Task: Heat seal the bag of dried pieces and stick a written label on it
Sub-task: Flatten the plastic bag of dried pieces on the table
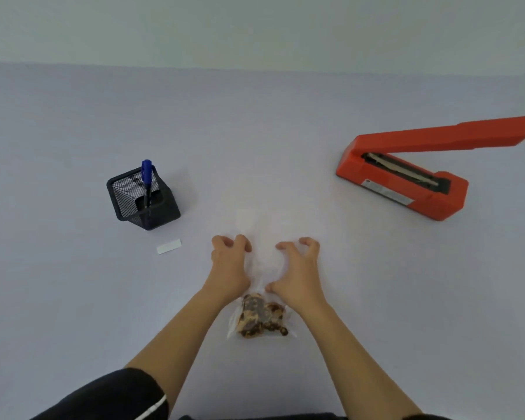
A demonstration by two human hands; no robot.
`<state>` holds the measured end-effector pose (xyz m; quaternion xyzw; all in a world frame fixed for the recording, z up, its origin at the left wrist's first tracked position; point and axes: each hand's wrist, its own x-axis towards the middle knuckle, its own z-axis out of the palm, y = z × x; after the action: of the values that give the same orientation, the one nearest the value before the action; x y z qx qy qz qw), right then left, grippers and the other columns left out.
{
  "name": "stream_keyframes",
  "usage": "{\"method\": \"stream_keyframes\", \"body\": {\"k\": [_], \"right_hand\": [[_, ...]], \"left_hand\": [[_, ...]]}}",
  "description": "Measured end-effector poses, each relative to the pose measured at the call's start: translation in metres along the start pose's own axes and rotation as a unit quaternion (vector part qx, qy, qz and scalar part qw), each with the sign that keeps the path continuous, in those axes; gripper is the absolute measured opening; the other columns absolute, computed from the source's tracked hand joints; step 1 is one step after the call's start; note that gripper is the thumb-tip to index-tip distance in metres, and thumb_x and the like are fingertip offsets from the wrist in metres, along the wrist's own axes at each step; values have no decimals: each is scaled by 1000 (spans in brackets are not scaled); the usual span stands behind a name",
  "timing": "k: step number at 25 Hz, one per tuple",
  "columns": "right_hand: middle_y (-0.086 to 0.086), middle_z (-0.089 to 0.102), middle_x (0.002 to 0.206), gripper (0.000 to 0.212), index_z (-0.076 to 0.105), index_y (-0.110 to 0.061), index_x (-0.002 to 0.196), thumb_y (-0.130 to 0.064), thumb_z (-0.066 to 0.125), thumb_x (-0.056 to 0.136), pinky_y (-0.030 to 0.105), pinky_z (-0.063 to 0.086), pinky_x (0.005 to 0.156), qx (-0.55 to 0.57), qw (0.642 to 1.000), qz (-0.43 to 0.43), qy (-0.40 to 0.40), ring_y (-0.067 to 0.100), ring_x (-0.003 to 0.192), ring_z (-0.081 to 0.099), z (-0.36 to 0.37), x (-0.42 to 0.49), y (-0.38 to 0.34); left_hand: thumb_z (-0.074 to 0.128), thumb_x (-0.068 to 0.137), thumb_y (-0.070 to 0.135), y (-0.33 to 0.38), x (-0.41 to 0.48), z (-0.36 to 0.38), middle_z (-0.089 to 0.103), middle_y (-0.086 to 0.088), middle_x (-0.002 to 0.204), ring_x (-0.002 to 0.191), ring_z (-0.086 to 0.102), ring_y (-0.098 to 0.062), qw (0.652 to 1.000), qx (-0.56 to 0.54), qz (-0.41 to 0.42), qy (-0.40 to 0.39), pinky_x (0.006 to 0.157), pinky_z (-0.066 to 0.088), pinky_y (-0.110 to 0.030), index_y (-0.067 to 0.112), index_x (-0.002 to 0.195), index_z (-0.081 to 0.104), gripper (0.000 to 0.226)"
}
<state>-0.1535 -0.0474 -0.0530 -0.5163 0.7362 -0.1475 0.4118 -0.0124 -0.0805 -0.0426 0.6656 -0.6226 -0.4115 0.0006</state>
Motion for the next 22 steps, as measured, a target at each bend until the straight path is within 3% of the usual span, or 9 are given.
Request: {"method": "stream_keyframes", "body": {"k": [4, 9, 12, 16, 19, 22], "right_hand": [[-2, 13, 137, 66, 50, -24, 123, -10, 79, 65, 13, 34, 90, -12, 1000, -27, 1, 19, 120, 36, 3, -3, -2], [-1, 13, 142, 73, 50, -34, 123, -32, 83, 59, 33, 32, 106, -68, 997, -28, 3, 20, 121, 25, -10, -6, 4], [-1, 11, 145, 74, 49, -34, 125, -36, 83, 59, 36, 32, 107, -69, 996, -55, -19, 19, 122, 27, -15, -5, 6], [-1, 10, 150, 75, 48, -33, 127, -33, 83, 61, 34, 31, 107, -69, 994, -75, -49, 19, 123, 28, -19, -3, 9], [-3, 16, 150, 68, 50, -34, 124, -22, 80, 65, 33, 28, 110, -6, 995, -77, -61, 16, 130, 26, -22, -2, 12], [-7, 39, 136, 50, 57, -32, 115, -12, 74, 73, 26, 28, 107, 116, 990, -74, -37, 8, 125, 33, -28, 2, 12]], "left_hand": [[62, 74, -7, 0, 0, 2, 27, -4, 113, 83, 41, -15, 1000, -9, 29, 1, 67, 41, -16, 21, 113, 38, 54], [62, 71, 0, -5, -6, -2, 41, -3, 106, 99, 37, -22, 999, 7, 38, -11, 80, 39, -31, 29, 110, 37, 56], [60, 73, -8, -8, -18, -3, 33, -1, 111, 102, 41, -16, 994, -77, 75, -19, 85, 37, -19, 30, 109, 36, 58], [55, 77, -12, -11, -26, 5, 27, 2, 114, 106, 44, -13, 990, -77, 117, 6, 94, 37, -16, 18, 120, 40, 54], [56, 79, -11, -15, -30, 9, 24, 6, 115, 106, 43, -9, 987, -48, 152, 29, 95, 36, -14, 12, 125, 39, 54], [59, 79, -9, -18, -34, 11, 24, 8, 116, 105, 43, -7, 984, -39, 163, 59, 95, 36, -11, 11, 126, 39, 55]]}}
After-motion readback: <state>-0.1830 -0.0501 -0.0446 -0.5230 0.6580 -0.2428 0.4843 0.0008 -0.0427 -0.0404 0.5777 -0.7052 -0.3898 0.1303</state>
